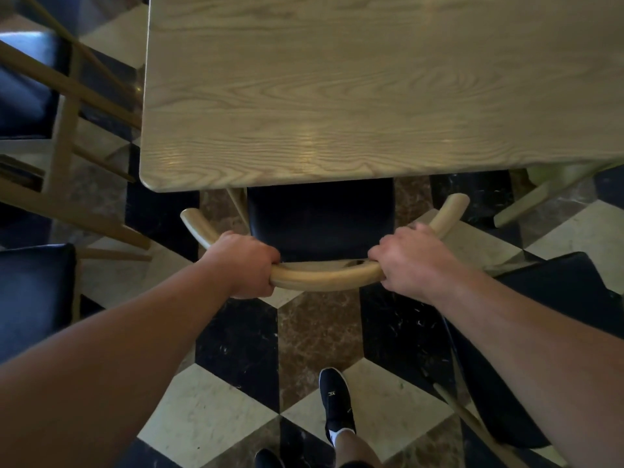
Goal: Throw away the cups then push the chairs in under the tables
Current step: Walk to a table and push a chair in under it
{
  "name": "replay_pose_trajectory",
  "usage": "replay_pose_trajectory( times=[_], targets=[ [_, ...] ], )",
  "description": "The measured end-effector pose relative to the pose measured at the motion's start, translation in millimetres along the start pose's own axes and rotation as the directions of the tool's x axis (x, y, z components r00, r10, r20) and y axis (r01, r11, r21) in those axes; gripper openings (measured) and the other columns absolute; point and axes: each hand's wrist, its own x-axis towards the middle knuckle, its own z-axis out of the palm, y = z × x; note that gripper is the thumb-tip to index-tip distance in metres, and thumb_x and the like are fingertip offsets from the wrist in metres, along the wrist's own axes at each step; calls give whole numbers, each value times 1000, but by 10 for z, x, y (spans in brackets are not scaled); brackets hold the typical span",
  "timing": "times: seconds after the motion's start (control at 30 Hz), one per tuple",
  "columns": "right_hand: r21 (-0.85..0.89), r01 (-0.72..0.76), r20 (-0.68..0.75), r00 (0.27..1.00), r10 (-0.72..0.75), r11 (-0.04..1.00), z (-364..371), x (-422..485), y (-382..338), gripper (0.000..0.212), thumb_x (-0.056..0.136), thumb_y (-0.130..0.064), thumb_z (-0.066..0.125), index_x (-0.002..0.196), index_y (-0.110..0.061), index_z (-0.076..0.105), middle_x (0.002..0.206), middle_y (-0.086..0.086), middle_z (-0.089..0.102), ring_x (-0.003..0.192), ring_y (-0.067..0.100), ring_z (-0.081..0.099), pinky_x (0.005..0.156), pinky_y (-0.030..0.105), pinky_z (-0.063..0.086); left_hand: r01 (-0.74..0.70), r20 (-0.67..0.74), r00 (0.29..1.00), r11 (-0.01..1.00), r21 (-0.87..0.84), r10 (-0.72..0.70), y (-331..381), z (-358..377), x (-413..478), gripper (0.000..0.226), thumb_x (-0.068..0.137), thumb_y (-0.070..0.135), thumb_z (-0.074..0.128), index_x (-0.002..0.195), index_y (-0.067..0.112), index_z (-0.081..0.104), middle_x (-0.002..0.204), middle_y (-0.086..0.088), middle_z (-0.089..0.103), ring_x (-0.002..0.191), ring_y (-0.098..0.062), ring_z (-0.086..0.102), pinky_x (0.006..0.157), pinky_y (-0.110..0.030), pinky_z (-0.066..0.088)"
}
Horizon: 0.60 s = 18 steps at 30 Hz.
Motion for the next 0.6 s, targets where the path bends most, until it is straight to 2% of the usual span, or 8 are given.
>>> replay_pose_trajectory(
  times=[0.1,0.2,0.3,0.43,0.6],
  targets=[
    [-2,18,43,999,-18,1000,-6,22,19,20,86,-49,72,102,-42,62,88,-13,58,91,19,58,91,50,41,-36,62,997,999,-7,37,-29,-42,20,33,74,58,54,104,45,63,77,18,54,75,-12,57,72,-38,47],
    [-5,43,68,997,-43,999,-26,48,37,21,85,-49,72,102,-42,62,86,-13,56,89,18,59,89,50,42,-59,117,991,998,-27,62,-53,-81,36,32,73,58,55,100,43,65,79,16,59,72,-10,57,72,-39,55],
    [-24,61,81,995,-59,998,-18,61,52,23,82,-55,72,98,-43,61,83,-15,54,86,15,58,85,47,42,-89,99,991,996,-4,89,-76,-74,60,34,73,63,52,95,40,66,77,14,60,69,-11,57,71,-39,57],
    [-32,68,110,992,-64,997,-20,75,60,27,83,-62,66,101,-43,61,90,-15,60,85,14,60,81,45,44,-117,39,992,993,4,117,-119,3,82,36,72,65,52,91,38,67,72,14,60,63,-11,56,64,-37,56],
    [-20,67,159,985,-64,998,-94,58,42,26,86,-60,65,104,-42,63,96,-15,62,93,14,61,91,47,47,-165,12,986,986,-10,165,-157,59,92,35,71,63,50,85,36,66,67,12,58,58,-12,54,52,-33,45]
  ],
)
